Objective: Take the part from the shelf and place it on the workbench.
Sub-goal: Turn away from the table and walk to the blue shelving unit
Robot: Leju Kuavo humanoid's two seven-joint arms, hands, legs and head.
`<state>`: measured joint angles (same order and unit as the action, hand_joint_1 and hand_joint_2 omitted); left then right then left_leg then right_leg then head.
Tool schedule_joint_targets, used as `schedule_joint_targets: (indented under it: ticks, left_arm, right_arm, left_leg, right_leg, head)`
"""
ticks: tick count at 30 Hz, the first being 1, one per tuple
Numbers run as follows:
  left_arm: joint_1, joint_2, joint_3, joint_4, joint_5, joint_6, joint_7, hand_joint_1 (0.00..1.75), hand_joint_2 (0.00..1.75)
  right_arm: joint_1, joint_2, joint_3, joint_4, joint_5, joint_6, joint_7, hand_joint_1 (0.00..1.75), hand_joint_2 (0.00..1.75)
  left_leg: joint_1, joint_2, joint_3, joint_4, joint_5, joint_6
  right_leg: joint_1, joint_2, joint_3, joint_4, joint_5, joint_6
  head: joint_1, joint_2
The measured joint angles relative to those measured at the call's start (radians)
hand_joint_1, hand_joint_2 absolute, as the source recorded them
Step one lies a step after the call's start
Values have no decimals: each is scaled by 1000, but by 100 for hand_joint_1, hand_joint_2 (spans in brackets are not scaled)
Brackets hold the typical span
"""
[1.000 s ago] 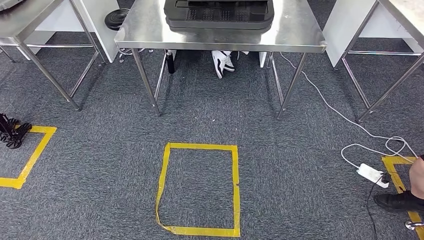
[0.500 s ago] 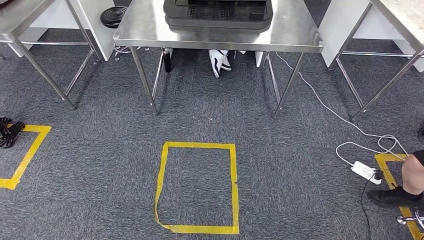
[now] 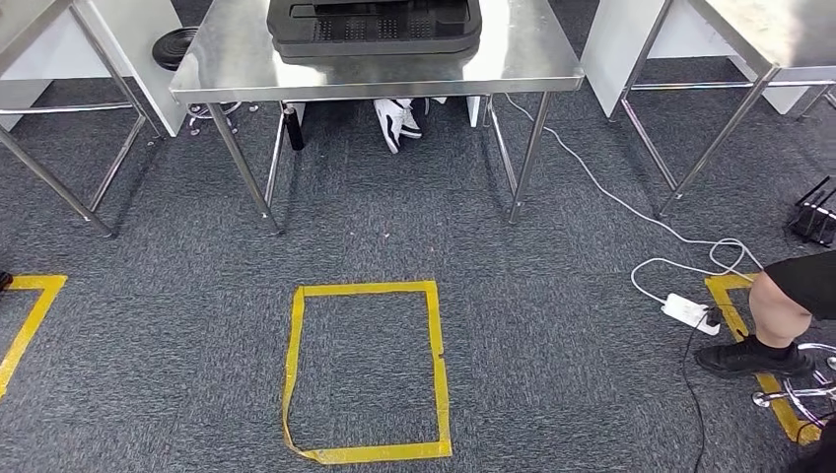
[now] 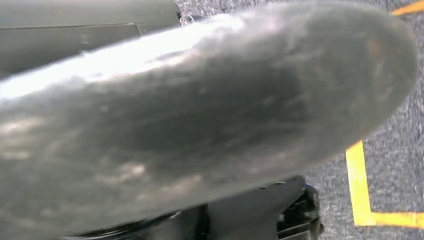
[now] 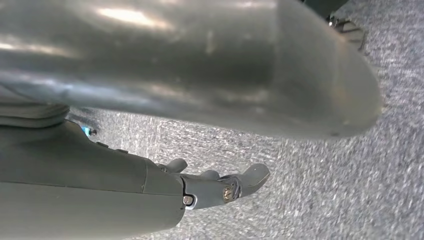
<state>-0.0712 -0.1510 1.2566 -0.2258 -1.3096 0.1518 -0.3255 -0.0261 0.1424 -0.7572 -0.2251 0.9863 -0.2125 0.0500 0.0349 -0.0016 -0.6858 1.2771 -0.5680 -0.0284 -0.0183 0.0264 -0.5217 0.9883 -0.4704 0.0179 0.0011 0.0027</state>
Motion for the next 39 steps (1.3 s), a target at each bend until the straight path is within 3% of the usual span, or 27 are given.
schedule_joint_targets:
  ticks: [2,4,5,8,9,11,13,14,15,17,19,20,22,24,25,27,28,29,30,31,33,34,36,38,39]
  left_arm:
    - [1,0,0,0,0,0,1,0,0]
    - [0,0,0,0,0,0,1,0,0]
    - [-1,-1,0,0,0,1,1,0,0]
    - [-4,-2,0,0,0,2,1,0,0]
    - [-3,-2,0,0,0,2,1,0,0]
    - [-3,-1,0,0,0,2,1,0,0]
    - [-3,-1,0,0,0,2,1,0,0]
    - [-2,-2,0,0,0,2,1,0,0]
    - [-2,-2,0,0,0,2,1,0,0]
    - [-3,-4,0,0,0,2,1,0,0]
    - [-3,-4,0,0,0,2,1,0,0]
    - [-3,-5,0,0,0,1,1,0,0]
    - [-4,-5,0,0,0,1,1,0,0]
    - [-5,-5,0,0,0,2,1,0,0]
    - [-4,-4,0,0,0,2,1,0,0]
    - [-1,-4,0,0,0,2,1,0,0]
    - [0,-4,0,0,0,2,1,0,0]
    - [1,-4,0,0,0,2,2,0,0]
    - [1,-3,0,0,0,2,2,0,0]
    - [1,-3,0,0,0,3,2,0,0]
    - [2,-2,0,0,0,3,2,0,0]
    - [2,-2,0,0,0,3,2,0,0]
    - [1,-1,0,0,0,3,1,0,0]
    - [-1,-1,0,0,0,2,-4,0,0]
    - [-2,-1,0,0,0,1,-8,0,0]
  right_arm:
    - [-1,0,0,0,4,0,0,0,0]
    - [-3,0,0,0,6,0,0,0,0]
    - [-3,0,0,0,8,0,0,0,0]
    - [0,-1,0,0,10,0,0,0,0]
    - [0,-2,0,0,10,0,0,0,0]
    - [-2,-2,0,0,10,-1,0,0,0]
    - [-3,-1,0,0,10,-1,0,0,0]
    - [-2,-2,0,0,10,0,0,0,0]
    - [-1,-2,0,0,10,-1,0,0,0]
    - [-1,-4,-1,0,10,0,0,0,0]
    - [-5,-5,-1,0,10,0,0,0,0]
    - [-7,-5,-1,0,10,0,0,0,0]
    - [-5,-4,-1,0,10,0,2,0,0]
    - [-2,-3,-3,0,11,0,3,0,0]
    - [-2,-3,-4,0,12,0,3,0,0]
    - [-3,-2,-6,0,14,0,3,0,0]
    - [-3,-1,-7,0,14,0,3,0,0]
    - [-2,-1,-8,0,15,0,3,0,0]
    - [-2,-1,-8,0,15,0,3,0,0]
    - [-2,0,-8,0,15,0,3,0,0]
    - [-2,1,-8,0,16,1,3,0,0]
    - [-4,2,-8,0,16,1,3,0,0]
    - [-4,2,-8,0,16,1,3,0,0]
    - [0,2,-9,0,16,2,3,0,0]
    - [2,2,-9,0,16,2,3,0,0]
  left_leg:
    - [0,-17,64,-127,63,9]
    - [-1,-39,111,-227,93,13]
    - [-3,-45,117,-243,92,14]
    - [-9,-30,115,-250,97,27]
    - [-8,-23,114,-253,99,35]
    - [-9,-6,111,-255,102,45]
    - [-12,13,107,-255,103,48]
    - [-13,21,106,-255,103,49]
    - [-13,30,106,-255,103,49]
    - [-15,46,108,-255,103,48]
    - [-20,61,111,-253,102,42]
    - [-23,68,113,-254,101,37]
    - [-22,82,119,-259,102,24]
    - [-18,67,117,-242,85,13]
    - [-16,49,105,-207,59,9]
    - [-14,12,55,-83,-13,6]
    - [-14,4,28,-21,-39,4]
    - [-14,0,12,15,-46,2]
    - [-12,-1,13,15,-33,1]
    - [-10,-4,30,-22,-3,0]
    - [-2,-38,88,-148,60,-2]
    - [2,-60,109,-196,75,-2]
    - [0,-83,121,-231,75,3]
    - [-5,-61,118,-236,79,18]
    - [-5,-50,119,-239,82,25]
  right_leg:
    - [2,19,2,2,-2,1]
    - [6,34,-3,7,-4,7]
    - [6,39,-8,8,-4,12]
    - [2,42,-26,14,-7,26]
    - [2,31,-39,37,-20,27]
    - [4,0,-94,147,-73,22]
    - [2,-12,-157,273,-119,21]
    - [2,-14,-170,299,-124,25]
    - [2,-17,-161,282,-112,32]
    - [2,-39,-89,151,-62,46]
    - [7,-68,-29,31,-21,44]
    - [10,-75,-19,7,-13,37]
    - [14,-59,-22,2,-4,21]
    - [5,-42,-15,-5,4,7]
    - [0,-34,-11,-8,9,0]
    - [-3,-16,-9,-9,13,-8]
    - [-2,-5,-9,-8,13,-9]
    - [-1,7,-8,-7,13,-9]
    - [-2,19,-7,-6,13,-9]
    - [-3,33,-6,-4,12,-8]
    - [-3,61,-9,6,7,-1]
    - [-2,74,-15,14,4,5]
    - [-3,94,-33,21,4,20]
    - [-8,105,-49,21,8,33]
    - [-7,89,-58,32,3,36]
  head:
    - [0,0]
    - [0,0]
    - [0,0]
    - [0,0]
    - [2,0]
    - [6,0]
    - [7,0]
    - [7,0]
    - [8,0]
    - [8,0]
    - [7,0]
    - [6,0]
    - [4,0]
    - [3,0]
    - [1,0]
    - [-2,0]
    - [-2,0]
    - [-2,0]
    - [-2,0]
    - [-2,0]
    - [-3,0]
    - [-3,0]
    - [-3,0]
    - [-4,0]
    - [-2,0]
